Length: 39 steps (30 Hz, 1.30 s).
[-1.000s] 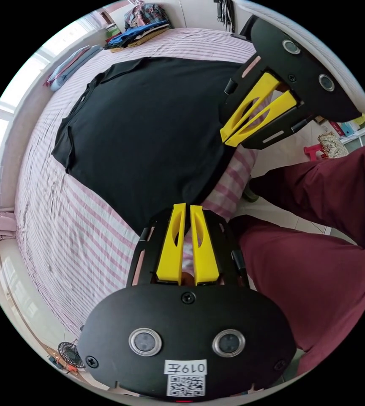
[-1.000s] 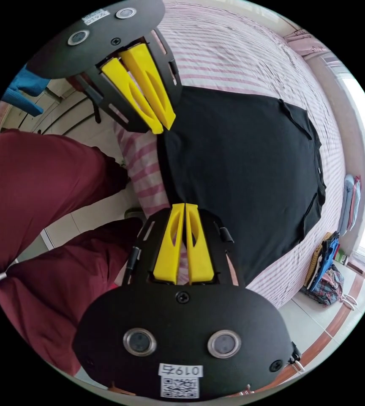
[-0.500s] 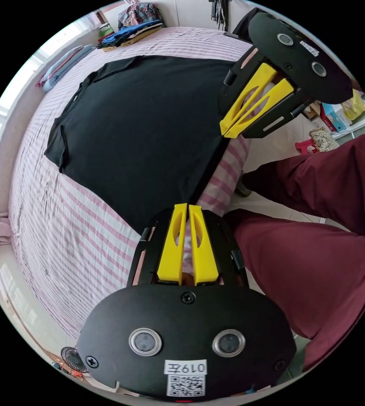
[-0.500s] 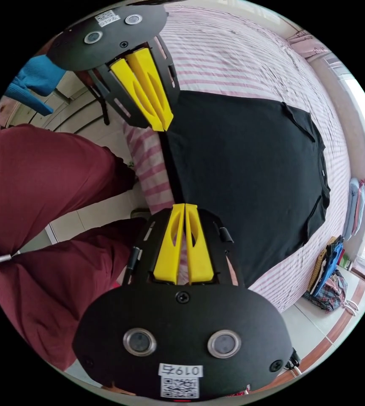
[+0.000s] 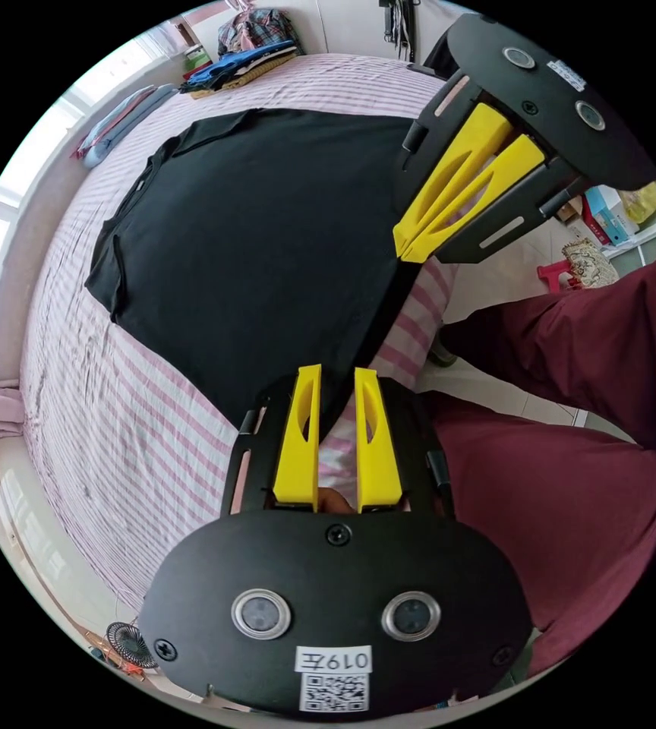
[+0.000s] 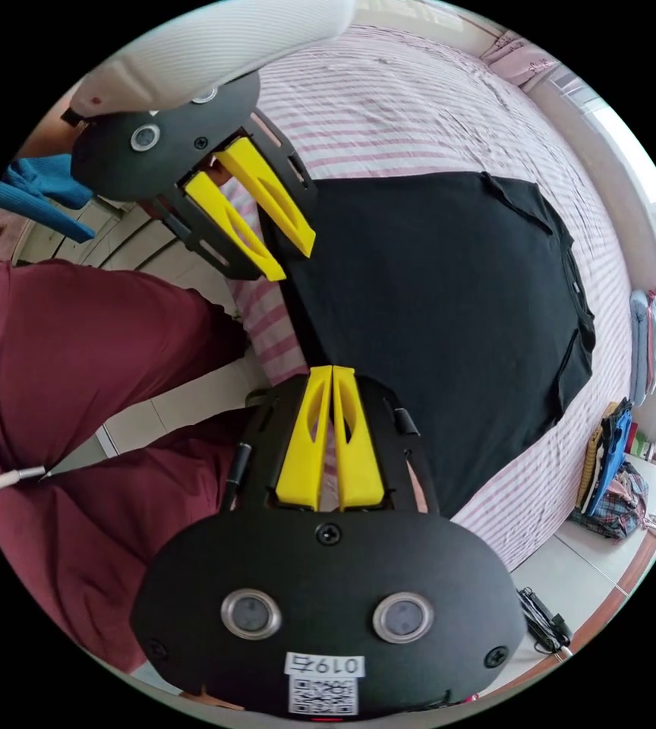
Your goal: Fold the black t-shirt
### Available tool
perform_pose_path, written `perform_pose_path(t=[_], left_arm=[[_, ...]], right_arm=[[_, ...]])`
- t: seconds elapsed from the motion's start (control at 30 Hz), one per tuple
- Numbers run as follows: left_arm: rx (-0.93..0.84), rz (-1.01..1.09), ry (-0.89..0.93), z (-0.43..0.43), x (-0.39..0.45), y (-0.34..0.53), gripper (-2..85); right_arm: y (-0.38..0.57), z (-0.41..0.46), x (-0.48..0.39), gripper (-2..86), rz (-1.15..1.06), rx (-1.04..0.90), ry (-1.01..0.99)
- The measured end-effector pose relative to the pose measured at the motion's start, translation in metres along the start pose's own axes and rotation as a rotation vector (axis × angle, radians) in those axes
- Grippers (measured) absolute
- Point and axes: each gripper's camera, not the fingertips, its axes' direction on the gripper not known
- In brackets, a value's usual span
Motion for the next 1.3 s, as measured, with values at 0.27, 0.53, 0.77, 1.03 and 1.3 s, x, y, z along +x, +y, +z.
perform_pose_path(t=[0.27, 0.53, 0.77, 1.03, 1.3], left_arm=[[-0.024, 0.020, -0.049, -0.004, 0.009, -0.005, 1.9], [-0.013, 0.058, -0.050, -0.013, 0.015, -0.005, 0.5], [-0.050, 0.150, -0.094, -0.013, 0.030, -0.010, 0.3], [-0.117, 0.228, -0.128, -0.007, 0.043, -0.022, 0.2], [-0.143, 0.242, -0.063, 0.002, 0.042, -0.030, 0.3]], right_arm=[[0.008, -0.002, 0.011, -0.7, 0.027, 0.012, -0.024], [0.005, 0.004, 0.010, -0.7, -0.048, -0.008, -0.016], [0.002, 0.014, 0.009, -0.8, -0.084, -0.042, -0.036], [-0.011, 0.024, 0.011, -0.8, -0.112, -0.064, -0.070], [-0.016, 0.032, 0.022, -0.7, -0.139, -0.088, -0.098]])
